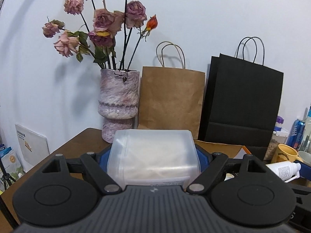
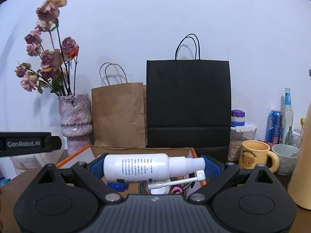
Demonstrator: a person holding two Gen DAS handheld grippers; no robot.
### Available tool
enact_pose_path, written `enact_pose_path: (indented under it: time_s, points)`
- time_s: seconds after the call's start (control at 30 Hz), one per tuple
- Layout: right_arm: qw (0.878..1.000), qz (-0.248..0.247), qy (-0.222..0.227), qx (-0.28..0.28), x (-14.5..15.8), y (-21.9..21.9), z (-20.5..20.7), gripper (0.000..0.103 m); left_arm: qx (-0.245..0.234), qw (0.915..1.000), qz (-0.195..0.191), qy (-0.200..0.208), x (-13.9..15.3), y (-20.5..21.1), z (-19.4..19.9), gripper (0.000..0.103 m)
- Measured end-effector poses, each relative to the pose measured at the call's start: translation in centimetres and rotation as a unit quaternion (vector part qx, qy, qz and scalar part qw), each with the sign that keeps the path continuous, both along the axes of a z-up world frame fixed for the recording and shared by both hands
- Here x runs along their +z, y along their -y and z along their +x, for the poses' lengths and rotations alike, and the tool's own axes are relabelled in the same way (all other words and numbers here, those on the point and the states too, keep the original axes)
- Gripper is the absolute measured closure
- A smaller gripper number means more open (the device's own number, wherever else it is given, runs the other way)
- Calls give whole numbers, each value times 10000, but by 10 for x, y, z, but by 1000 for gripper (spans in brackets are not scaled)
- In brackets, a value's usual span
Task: Organize rigid objects
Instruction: 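Carry the clear plastic box and white spray bottle over the box with both grippers, then open both grippers to release the clear box and spray bottle into the box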
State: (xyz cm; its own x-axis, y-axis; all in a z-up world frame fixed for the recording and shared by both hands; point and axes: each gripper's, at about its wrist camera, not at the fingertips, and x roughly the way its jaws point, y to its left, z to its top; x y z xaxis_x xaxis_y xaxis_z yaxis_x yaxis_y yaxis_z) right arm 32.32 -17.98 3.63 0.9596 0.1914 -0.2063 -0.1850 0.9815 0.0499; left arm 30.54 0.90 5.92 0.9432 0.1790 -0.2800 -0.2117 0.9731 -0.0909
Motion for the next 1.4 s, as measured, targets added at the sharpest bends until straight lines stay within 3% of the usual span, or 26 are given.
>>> enact_pose_path:
  time_s: [0.73, 1.07, 1.1, 1.17, 1.23, 1.4]
  points:
    - [9994, -260, -237, 52, -23, -32, 102, 5, 299, 9984, 286, -389, -27, -17, 99, 20]
    - [9980, -311, -541, 28, -37, -31, 124, 5, 197, 9965, 387, -721, -39, -20, 114, 19]
    - [9979, -326, -554, 30, -37, -30, 124, 5, 221, 9961, 400, -754, -40, -20, 115, 18]
    - [9978, -344, -567, -8, -38, -29, 123, 5, 259, 9956, 437, -785, -39, -20, 116, 1]
    - [9980, -298, -563, -32, -38, -26, 121, 0, 262, 9964, 411, -700, -38, -22, 114, 0]
    - [9985, -232, -503, -28, -35, -23, 118, 0, 340, 9963, 410, -670, -34, -24, 112, 0]
